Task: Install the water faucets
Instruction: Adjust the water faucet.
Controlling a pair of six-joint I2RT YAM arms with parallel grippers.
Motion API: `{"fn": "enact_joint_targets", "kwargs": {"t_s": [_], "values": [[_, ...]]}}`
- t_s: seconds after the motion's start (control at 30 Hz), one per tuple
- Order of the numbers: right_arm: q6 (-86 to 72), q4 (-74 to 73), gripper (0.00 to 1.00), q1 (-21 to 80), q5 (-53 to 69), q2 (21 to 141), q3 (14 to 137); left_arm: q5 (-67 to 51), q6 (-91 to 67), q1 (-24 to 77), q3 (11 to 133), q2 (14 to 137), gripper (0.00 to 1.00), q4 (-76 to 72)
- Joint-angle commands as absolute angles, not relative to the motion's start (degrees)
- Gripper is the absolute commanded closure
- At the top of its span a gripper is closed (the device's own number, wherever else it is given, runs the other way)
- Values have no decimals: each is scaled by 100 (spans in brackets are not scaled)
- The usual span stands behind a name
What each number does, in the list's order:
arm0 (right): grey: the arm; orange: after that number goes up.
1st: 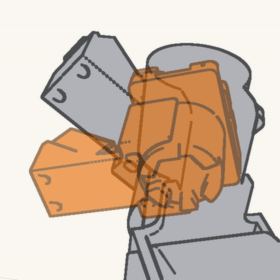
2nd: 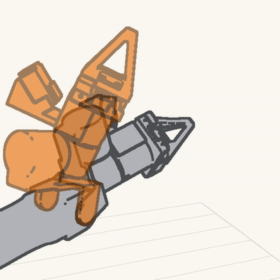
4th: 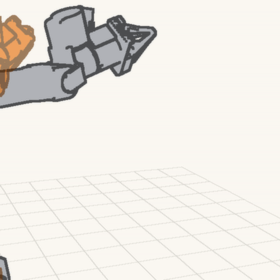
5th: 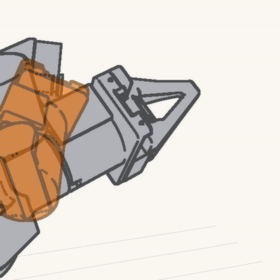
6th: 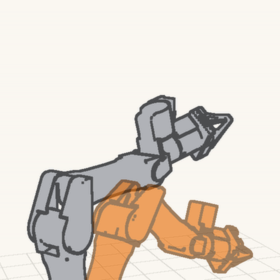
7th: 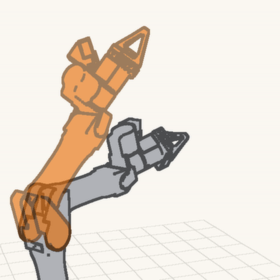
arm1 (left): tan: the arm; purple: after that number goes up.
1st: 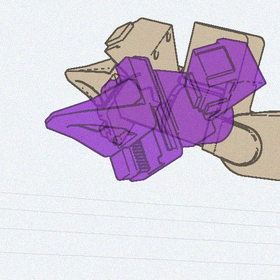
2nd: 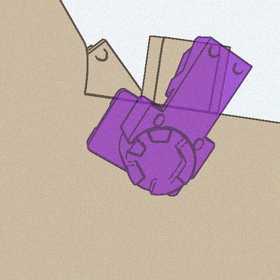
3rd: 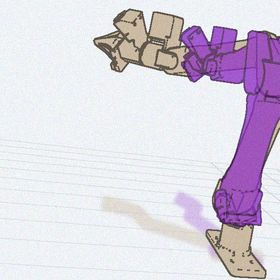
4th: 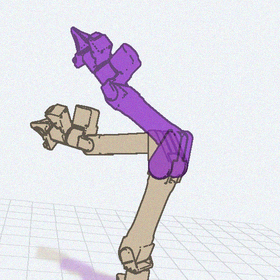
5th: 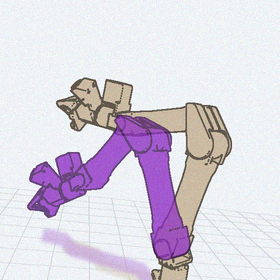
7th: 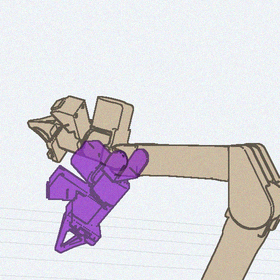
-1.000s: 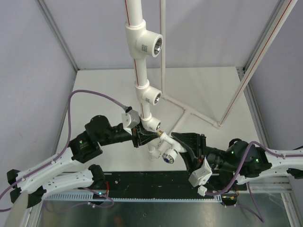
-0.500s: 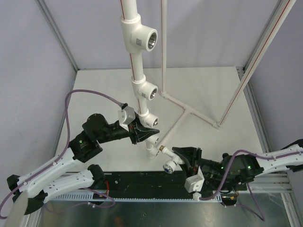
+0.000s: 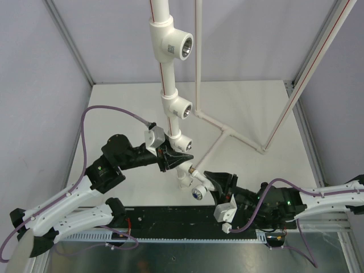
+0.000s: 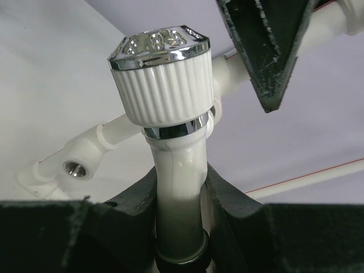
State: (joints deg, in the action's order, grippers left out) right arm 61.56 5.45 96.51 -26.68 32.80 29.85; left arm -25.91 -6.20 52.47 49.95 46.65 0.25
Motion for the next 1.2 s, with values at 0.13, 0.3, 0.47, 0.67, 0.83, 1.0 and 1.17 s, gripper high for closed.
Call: {"fn": "enact_joint_targets", "kwargs": {"t_s": [0.13,0.3,0.47,0.67,0.83,1.0,1.17], "values": [[6188,1058,100,9447,-2443,3044,3064,-2830,-1606,5227,5033,4761,100,245],[6089,1042,100,9373,-2360,3164,3067,-2836,-1615,5225,5046,4760,100,247],[5976,983,100,9374,-2325,3231,3059,-2816,-1617,5227,5045,4758,100,246],[5912,1008,100,9371,-2296,3268,3043,-2815,-1613,5230,5037,4745,100,246],[5955,1091,100,9329,-2236,3457,3041,-2853,-1617,5228,5052,4758,100,246],[5968,1014,100,9255,-2206,3641,3037,-2867,-1645,5230,5044,4740,100,248],[5918,1018,100,9035,-2123,3656,2890,-2905,-1674,5225,5041,4705,100,246]]}}
